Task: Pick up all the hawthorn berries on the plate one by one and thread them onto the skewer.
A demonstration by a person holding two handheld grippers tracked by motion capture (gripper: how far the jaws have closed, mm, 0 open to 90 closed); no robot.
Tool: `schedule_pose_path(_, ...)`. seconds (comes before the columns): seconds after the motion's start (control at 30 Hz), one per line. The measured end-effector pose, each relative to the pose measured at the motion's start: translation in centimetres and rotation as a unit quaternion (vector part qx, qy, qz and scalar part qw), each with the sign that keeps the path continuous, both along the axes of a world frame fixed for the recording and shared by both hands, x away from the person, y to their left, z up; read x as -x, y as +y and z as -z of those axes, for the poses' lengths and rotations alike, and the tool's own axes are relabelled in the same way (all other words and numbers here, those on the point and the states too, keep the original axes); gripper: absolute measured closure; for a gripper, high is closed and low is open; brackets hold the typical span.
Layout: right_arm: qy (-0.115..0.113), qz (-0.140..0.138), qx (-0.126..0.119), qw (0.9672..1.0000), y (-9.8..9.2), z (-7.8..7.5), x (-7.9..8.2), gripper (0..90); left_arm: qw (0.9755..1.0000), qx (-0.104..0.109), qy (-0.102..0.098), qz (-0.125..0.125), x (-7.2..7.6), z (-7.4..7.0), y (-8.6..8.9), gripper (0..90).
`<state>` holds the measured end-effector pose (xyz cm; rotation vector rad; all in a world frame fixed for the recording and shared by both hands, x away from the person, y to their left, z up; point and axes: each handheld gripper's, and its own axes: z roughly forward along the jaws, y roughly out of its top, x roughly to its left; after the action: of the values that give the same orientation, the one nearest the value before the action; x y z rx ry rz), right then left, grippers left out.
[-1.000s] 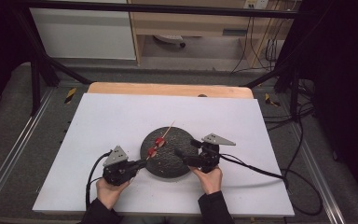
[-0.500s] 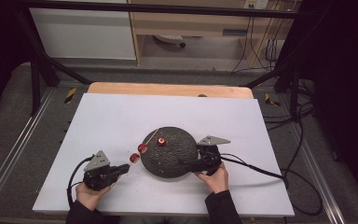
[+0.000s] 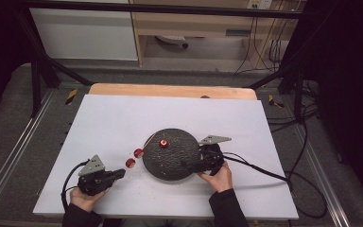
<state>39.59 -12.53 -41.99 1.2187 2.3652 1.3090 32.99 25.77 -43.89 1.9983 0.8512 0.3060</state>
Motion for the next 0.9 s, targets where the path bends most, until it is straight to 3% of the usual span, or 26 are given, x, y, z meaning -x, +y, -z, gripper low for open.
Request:
schedule_pose_path(0.37,0.003,-0.012,0.033,0.9994,1.7,-1.7,-1.6,4.6,1.0,0.001,-0.001,-0.001,0.0,0.0,0.0,87.9)
schedule_pose_path(0.9,0.025,-0.024,0.088,0.9956,5.0,-2.6,-5.1,5.9,1.0,-0.002,-0.002,-0.009,-0.1,0.0,0.1,87.9)
